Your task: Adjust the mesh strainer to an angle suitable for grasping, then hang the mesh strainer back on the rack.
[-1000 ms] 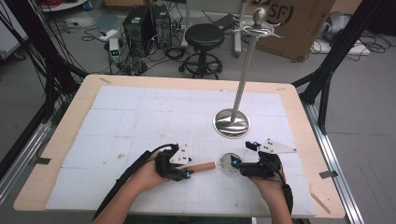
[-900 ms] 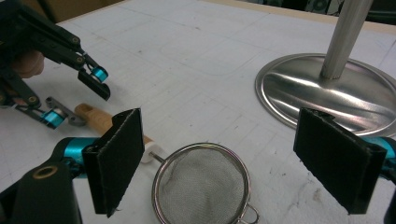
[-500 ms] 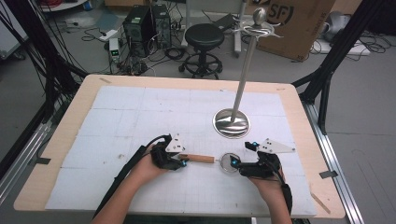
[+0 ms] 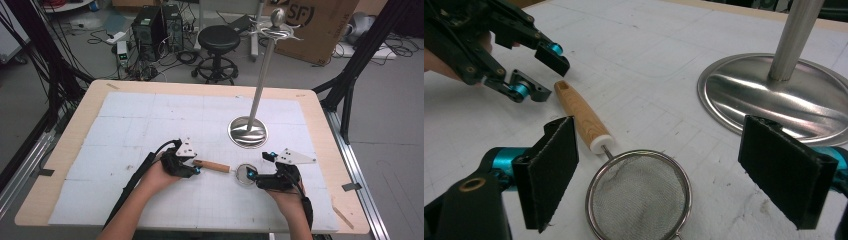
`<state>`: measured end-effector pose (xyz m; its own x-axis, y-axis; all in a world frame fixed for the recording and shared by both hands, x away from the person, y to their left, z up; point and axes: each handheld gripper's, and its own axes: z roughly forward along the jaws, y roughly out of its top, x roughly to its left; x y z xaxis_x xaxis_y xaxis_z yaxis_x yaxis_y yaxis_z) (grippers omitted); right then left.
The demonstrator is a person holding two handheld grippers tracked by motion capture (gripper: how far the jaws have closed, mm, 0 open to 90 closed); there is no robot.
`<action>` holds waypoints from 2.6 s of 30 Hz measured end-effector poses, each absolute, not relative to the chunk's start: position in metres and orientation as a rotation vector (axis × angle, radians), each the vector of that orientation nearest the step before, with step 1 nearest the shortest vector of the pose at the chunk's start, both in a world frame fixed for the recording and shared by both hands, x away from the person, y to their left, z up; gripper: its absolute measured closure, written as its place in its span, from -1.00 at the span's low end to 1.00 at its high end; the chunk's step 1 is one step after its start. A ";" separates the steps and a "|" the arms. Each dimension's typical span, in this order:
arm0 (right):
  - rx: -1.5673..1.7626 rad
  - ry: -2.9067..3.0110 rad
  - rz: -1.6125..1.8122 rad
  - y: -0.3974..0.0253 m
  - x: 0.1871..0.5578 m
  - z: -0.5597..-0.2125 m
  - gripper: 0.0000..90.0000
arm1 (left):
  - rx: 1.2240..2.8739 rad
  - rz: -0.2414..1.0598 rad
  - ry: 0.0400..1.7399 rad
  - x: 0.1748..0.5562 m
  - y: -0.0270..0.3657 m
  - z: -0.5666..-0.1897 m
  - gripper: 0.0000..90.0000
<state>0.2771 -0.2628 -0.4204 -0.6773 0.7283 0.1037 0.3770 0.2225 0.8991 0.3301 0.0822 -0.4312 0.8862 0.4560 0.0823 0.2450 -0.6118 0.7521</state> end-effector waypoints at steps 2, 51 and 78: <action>1.028 2.161 1.440 -0.263 0.277 -0.420 -0.66 | 2.226 0.337 0.516 0.328 0.089 -0.429 0.07; 0.943 2.198 1.426 -0.243 0.283 -0.419 -0.66 | 1.940 0.456 0.674 0.311 0.211 -0.400 -0.58; 0.808 2.433 1.276 -0.196 0.314 -0.409 -0.53 | 1.873 0.480 0.676 0.308 0.226 -0.394 -0.58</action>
